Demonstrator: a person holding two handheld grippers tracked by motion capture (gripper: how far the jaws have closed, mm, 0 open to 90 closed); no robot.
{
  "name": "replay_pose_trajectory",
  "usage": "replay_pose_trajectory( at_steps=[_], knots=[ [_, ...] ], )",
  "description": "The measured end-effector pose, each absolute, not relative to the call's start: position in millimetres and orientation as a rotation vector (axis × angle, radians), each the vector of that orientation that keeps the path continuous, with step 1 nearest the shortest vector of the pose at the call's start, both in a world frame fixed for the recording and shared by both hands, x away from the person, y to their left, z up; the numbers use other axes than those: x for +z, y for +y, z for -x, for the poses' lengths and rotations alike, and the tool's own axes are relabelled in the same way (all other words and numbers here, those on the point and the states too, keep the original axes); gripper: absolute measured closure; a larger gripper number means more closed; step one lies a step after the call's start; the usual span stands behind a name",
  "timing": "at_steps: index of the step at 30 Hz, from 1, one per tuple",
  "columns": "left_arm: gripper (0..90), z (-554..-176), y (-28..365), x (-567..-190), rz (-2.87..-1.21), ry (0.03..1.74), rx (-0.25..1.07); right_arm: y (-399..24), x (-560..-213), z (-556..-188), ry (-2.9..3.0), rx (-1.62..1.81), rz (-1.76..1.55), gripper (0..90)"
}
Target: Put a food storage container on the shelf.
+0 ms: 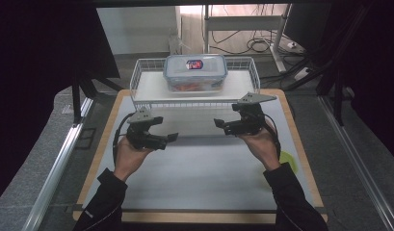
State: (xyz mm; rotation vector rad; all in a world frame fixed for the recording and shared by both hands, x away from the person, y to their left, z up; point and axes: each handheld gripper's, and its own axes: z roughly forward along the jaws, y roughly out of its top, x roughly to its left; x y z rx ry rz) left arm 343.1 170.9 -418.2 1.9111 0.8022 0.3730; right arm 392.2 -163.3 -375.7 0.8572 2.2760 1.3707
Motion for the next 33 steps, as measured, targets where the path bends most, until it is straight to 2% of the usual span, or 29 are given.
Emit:
replay_pose_trajectory(
  at_steps=[12,27,33],
  knots=[
    [5.1,-322,166,-441,-1.998,0.763,0.436,-175,-402,-370,2.332,1.343,-0.837,0.0],
    [3.6,-284,180,-472,-1.983,0.766,0.474,-186,-429,-344,2.368,1.323,-0.817,0.0],
    [0.5,-276,185,-483,-1.993,0.791,0.521,-187,-438,-331,2.394,1.300,-0.796,0.0]
  ],
)
